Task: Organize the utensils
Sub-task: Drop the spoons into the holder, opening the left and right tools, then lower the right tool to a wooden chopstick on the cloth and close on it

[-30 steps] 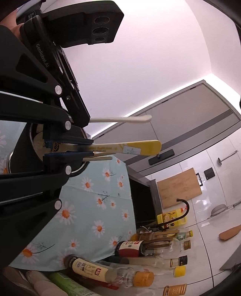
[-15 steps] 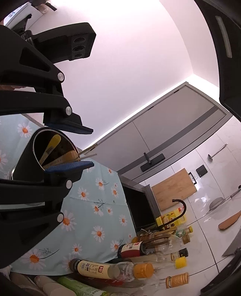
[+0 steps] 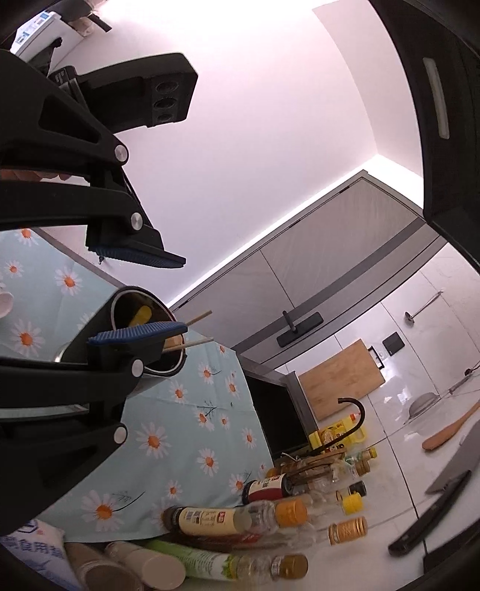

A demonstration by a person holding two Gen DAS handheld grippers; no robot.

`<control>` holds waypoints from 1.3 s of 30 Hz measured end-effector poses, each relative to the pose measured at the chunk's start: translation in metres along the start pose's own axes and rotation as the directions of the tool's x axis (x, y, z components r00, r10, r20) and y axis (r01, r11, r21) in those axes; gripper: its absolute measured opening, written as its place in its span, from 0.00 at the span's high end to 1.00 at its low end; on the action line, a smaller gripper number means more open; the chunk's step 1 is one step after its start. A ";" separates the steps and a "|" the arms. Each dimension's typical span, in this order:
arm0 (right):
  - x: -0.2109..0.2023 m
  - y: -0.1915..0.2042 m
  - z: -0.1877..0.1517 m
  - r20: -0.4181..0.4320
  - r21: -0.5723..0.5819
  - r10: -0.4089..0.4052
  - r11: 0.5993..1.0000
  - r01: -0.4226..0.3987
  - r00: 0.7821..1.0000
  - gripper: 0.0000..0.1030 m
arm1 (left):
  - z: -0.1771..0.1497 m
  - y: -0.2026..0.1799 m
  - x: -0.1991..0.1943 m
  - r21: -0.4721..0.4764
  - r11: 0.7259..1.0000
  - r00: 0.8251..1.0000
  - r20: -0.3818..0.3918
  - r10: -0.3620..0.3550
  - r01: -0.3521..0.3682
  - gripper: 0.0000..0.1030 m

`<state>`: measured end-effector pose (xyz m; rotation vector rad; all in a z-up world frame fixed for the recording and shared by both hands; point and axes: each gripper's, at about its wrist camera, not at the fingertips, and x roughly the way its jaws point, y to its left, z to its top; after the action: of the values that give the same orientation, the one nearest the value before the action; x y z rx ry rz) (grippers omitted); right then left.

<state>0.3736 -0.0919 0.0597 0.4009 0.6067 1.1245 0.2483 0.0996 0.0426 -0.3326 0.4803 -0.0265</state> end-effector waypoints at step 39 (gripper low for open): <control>-0.041 -0.043 -0.205 -0.532 0.646 -0.113 0.586 0.489 0.839 0.76 | -0.156 0.109 -0.058 -0.318 0.944 0.955 -0.245 -0.169 0.086 0.74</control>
<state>0.2624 -0.1463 -0.1136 0.7427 1.5351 0.5411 0.1193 0.1603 -0.0962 -0.6702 0.7352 -0.1272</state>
